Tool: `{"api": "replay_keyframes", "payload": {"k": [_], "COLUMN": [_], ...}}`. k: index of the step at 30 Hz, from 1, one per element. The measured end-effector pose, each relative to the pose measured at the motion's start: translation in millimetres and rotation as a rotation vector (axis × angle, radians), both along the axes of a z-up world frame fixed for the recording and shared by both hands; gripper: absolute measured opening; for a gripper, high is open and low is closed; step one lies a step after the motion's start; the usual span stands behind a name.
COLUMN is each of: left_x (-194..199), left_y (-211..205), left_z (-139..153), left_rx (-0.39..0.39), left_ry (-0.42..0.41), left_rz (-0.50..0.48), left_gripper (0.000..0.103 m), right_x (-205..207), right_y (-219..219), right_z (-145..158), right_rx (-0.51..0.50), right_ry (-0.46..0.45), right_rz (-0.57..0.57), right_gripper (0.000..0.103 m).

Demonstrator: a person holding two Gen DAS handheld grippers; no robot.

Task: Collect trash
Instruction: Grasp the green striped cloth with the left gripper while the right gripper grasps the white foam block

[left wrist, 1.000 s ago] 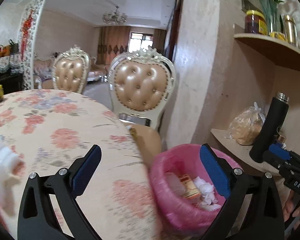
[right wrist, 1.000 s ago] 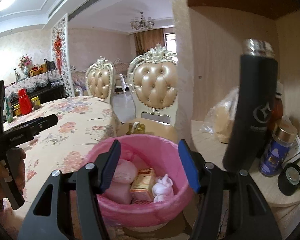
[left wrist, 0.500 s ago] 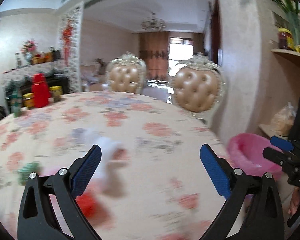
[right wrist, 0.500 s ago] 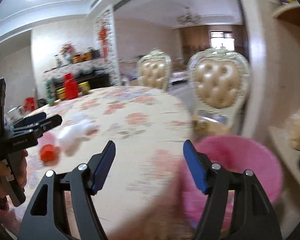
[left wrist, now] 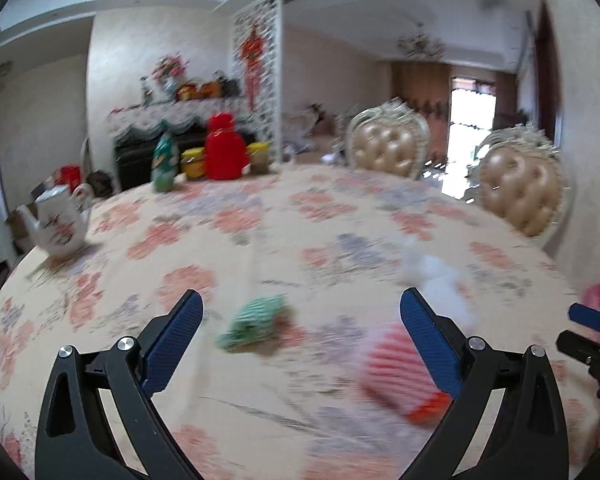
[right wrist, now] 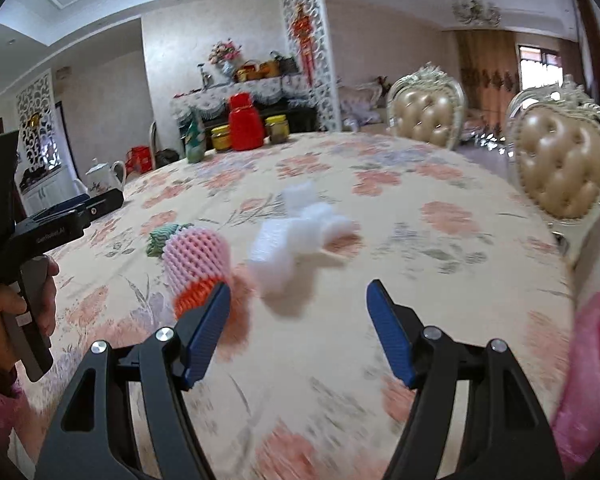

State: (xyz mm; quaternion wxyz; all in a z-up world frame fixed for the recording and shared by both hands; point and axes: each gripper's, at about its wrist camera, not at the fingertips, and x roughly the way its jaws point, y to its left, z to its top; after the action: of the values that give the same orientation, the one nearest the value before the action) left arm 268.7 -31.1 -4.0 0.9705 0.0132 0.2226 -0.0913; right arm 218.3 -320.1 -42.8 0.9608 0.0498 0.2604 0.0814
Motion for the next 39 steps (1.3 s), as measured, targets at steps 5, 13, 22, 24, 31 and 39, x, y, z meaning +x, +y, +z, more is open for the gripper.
{"api": "replay_keyframes", "payload": {"k": [5,13,22,24,31,39], "left_x": [45.0,94.4,142.2,147.1,144.7,100.7], "left_y": [24.0,13.0,7.7,5.5,2.7,-7.1], "left_z": [-25.3,-58.0,-83.0,-87.0,-90.4,-62.5], "left_rx": [0.004,0.026,0.024,0.021,0.019,0.032], "left_ry": [0.101,0.264,0.402,0.429,0.447,0.293], "left_rz": [0.076,0.076,0.089,0.076,0.034,0.040], "left_gripper": [0.093,0.093,0.079,0.072,0.033,0.032], "right_x": [43.8,98.0,130.4,136.6,144.2,134.3], "right_y": [20.2,35.3,45.4,44.3,41.0,23.3], "right_z": [-8.2,-26.3,-39.0,-43.0,-47.5,-40.0], "right_rx": [-0.009,-0.014,-0.022,-0.010,-0.004,0.067], "right_ry": [0.048,0.144,0.225,0.256,0.289,0.219], "right_rz": [0.005,0.026,0.044,0.037,0.007,-0.020], "right_gripper": [0.068,0.068,0.068,0.068,0.033,0.032]}}
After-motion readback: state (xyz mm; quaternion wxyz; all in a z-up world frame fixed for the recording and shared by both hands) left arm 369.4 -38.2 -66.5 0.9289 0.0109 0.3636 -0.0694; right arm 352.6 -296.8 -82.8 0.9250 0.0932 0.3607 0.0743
